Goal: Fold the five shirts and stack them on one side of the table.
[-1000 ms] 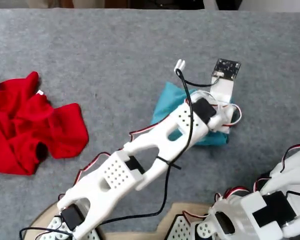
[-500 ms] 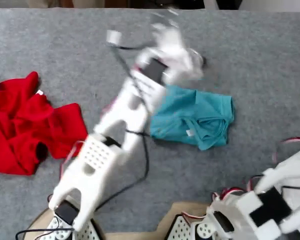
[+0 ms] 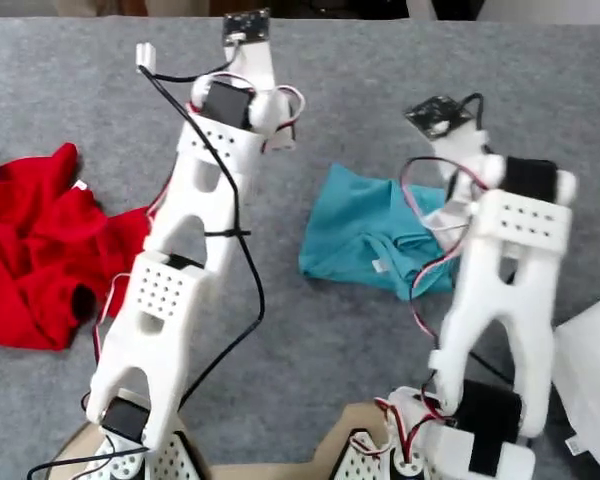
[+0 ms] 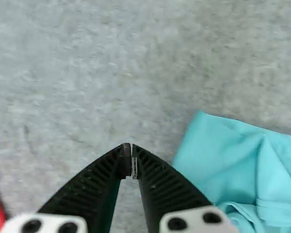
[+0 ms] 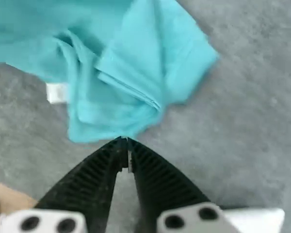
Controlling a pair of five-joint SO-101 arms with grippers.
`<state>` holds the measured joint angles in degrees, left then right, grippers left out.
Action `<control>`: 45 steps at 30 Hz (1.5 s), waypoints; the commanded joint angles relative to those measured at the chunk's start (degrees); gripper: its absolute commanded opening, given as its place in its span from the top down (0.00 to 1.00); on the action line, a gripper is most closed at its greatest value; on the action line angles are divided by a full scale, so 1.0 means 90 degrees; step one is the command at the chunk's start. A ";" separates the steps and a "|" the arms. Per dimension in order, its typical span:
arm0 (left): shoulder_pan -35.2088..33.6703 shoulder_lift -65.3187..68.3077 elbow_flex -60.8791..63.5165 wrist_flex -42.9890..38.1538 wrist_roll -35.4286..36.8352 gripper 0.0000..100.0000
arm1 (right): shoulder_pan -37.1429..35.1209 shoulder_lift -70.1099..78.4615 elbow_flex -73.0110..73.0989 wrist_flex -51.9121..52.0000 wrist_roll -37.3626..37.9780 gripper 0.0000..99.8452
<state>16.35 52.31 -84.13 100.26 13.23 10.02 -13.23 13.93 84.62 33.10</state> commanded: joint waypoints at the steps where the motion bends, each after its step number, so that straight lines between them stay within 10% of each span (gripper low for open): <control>1: -0.0274 -0.0171 -0.0313 0.0078 -0.0195 0.98 | -0.0181 0.0337 -0.0005 -0.0332 -0.0215 1.00; 19: -0.0020 -0.0308 0.0293 0.0098 -0.1553 0.98 | -0.0327 0.1763 0.0044 -0.0850 -0.0293 1.00; 45: 0.0537 -0.5104 0.8400 -0.1446 -0.1788 0.98 | 0.0484 0.4352 -0.3033 -0.2305 -0.0078 1.00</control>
<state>18.99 13.01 -15.82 91.12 -2.51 13.27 25.27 -7.69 64.31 31.69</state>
